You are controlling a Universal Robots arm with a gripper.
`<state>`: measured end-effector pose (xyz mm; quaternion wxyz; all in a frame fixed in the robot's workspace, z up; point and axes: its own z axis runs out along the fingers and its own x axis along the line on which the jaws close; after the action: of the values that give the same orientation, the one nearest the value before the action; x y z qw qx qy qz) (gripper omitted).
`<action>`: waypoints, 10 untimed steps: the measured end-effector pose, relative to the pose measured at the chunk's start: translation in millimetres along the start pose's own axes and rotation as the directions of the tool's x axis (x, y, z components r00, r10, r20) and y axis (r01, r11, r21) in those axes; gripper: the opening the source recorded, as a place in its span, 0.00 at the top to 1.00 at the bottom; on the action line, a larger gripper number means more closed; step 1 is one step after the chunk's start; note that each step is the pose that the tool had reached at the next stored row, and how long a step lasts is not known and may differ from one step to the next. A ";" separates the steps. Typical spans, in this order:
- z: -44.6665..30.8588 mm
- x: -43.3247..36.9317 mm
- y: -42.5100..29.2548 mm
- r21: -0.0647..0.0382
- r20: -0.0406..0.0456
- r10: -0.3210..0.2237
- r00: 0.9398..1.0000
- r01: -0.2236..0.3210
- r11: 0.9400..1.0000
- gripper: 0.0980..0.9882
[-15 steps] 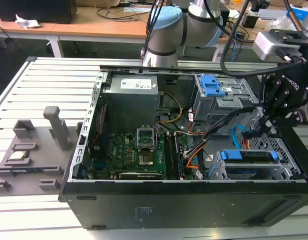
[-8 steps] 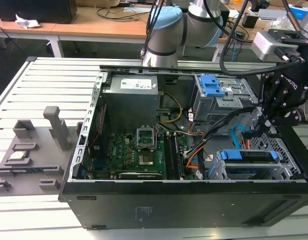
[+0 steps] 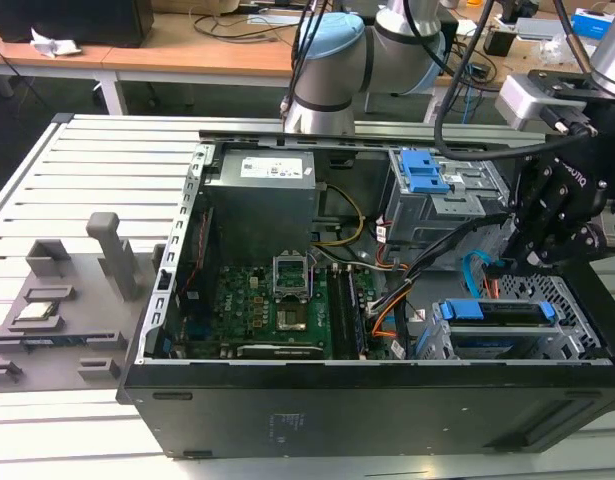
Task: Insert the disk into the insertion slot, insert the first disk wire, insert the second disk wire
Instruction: 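Insert the first disk wire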
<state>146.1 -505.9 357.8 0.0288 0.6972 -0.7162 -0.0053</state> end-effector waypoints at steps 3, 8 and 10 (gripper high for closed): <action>2.3 -0.1 0.2 0.000 -0.001 0.000 1.000 0.000 1.000 0.77; 4.6 -0.1 0.6 0.000 -0.004 0.000 1.000 0.000 1.000 0.77; 4.7 -0.1 0.7 0.000 -0.004 0.000 1.000 0.000 1.000 0.77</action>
<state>145.2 -505.9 353.2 0.0302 0.6972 -0.7163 -0.0038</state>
